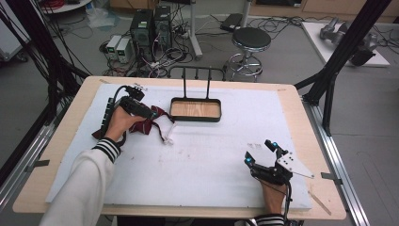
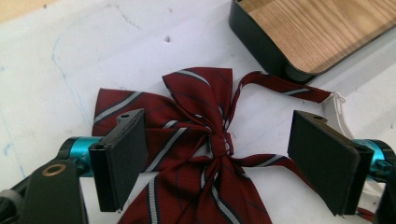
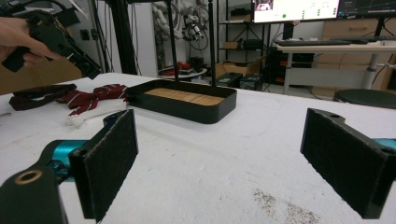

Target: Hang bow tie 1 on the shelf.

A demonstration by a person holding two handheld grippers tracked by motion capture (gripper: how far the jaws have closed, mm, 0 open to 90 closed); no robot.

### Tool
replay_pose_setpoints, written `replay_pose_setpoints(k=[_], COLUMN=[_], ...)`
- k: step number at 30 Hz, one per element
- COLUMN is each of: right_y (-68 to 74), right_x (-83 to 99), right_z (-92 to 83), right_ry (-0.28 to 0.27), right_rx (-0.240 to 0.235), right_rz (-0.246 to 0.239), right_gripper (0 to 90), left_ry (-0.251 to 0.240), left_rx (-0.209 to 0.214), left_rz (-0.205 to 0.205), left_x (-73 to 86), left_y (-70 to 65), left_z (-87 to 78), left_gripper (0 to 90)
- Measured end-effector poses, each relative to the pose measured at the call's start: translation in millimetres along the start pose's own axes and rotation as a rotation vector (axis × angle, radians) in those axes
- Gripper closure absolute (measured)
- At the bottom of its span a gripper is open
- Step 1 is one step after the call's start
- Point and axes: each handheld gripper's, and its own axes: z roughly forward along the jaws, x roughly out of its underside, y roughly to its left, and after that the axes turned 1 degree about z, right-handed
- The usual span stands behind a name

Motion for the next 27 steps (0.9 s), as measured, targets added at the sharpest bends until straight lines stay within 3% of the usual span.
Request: replay_pose_setpoints(k=[4,11,17,27], right_y=[-0.2,-0.3,-0.7,-1.6], right_x=[0.0,0.1,0.1,0.1], right_z=[-0.1,-0.6,-0.6,-0.9], right_ry=[-0.003,-0.005,-0.008,-0.009], right_rx=[0.004,0.003,0.004,0.002], right_rz=[-0.005,0.006,0.008,0.017], right_gripper=[10.3,10.3,10.3,10.3], left_ry=[0.024,0.065,0.102,0.150], left_rx=[-0.014,0.011,0.007,-0.009], left_rz=[-0.004,-0.049,-0.060,-0.096], left_x=[0.5,-3.3,-3.7,-4.2], left_y=[-0.3,0.0,-3.3,-3.0], left_z=[4.0,17.9,27.6,32.3], left_gripper=[21.1,24.1,27.0,32.7])
